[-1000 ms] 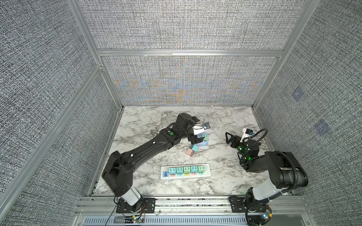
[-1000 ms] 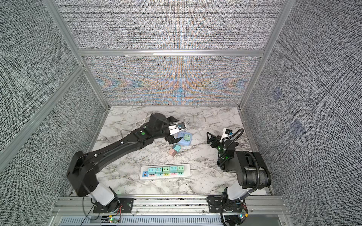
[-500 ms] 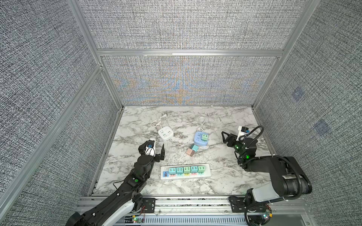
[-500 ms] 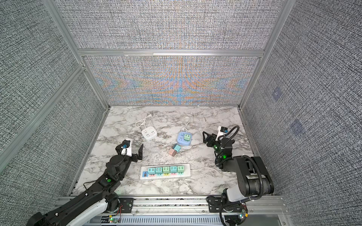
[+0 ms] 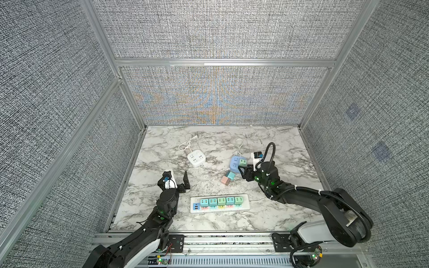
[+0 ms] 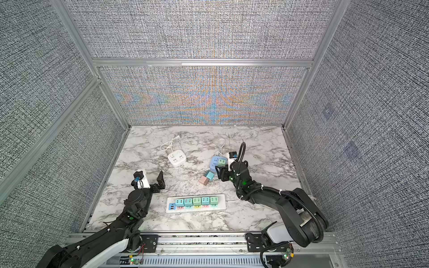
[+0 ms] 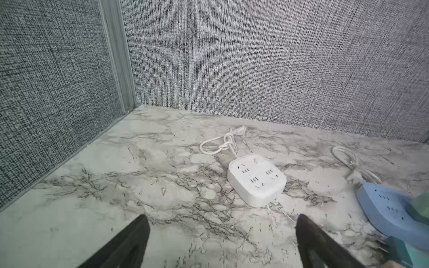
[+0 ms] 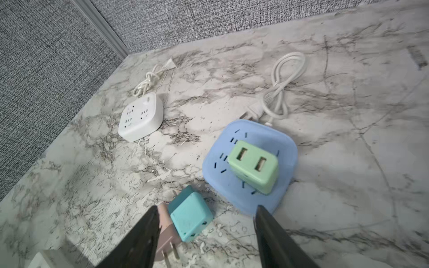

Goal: Insert the plug
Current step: 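Open and withdraw the left gripper while the right gripper moves to the blue socket, then lower the right gripper onto the mint-green charger and press it down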

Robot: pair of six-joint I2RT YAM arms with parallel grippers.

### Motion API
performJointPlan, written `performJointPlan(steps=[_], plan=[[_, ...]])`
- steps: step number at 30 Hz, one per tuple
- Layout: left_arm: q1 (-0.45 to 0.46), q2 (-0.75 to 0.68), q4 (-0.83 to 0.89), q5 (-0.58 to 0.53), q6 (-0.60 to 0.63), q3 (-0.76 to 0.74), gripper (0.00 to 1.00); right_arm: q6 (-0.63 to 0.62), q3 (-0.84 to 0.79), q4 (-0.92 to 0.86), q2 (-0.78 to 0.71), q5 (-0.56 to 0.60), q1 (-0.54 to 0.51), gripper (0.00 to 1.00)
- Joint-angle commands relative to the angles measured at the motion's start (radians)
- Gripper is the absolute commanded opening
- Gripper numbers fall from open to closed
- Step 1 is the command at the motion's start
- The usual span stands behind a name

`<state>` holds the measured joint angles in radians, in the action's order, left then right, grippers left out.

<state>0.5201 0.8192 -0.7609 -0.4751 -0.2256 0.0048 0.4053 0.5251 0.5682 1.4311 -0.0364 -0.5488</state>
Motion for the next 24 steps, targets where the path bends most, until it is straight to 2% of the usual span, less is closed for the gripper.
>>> performJointPlan(steps=[1, 5, 10, 15, 20, 24], plan=[[-0.001, 0.038, 0.011, -0.031, -0.041, 0.001, 0.99, -0.023, 0.055, -0.108, 0.029, 0.058, -0.053, 0.61], [-0.001, 0.061, 0.012, -0.027, -0.041, 0.012, 0.99, -0.052, 0.158, -0.231, 0.095, 0.122, -0.112, 0.59], [-0.001, 0.061, 0.009, -0.022, -0.039, 0.010, 0.99, -0.073, 0.328, -0.413, 0.226, 0.125, -0.133, 0.58], [-0.002, 0.067, 0.004, -0.015, -0.036, 0.011, 0.99, -0.075, 0.466, -0.503, 0.351, 0.113, -0.143, 0.58], [-0.002, 0.075, 0.008, -0.010, -0.037, 0.016, 0.99, -0.077, 0.544, -0.581, 0.426, 0.115, -0.152, 0.58], [-0.001, 0.083, 0.018, -0.004, -0.036, 0.024, 0.99, -0.065, 0.515, -0.600, 0.416, 0.168, -0.160, 0.58]])
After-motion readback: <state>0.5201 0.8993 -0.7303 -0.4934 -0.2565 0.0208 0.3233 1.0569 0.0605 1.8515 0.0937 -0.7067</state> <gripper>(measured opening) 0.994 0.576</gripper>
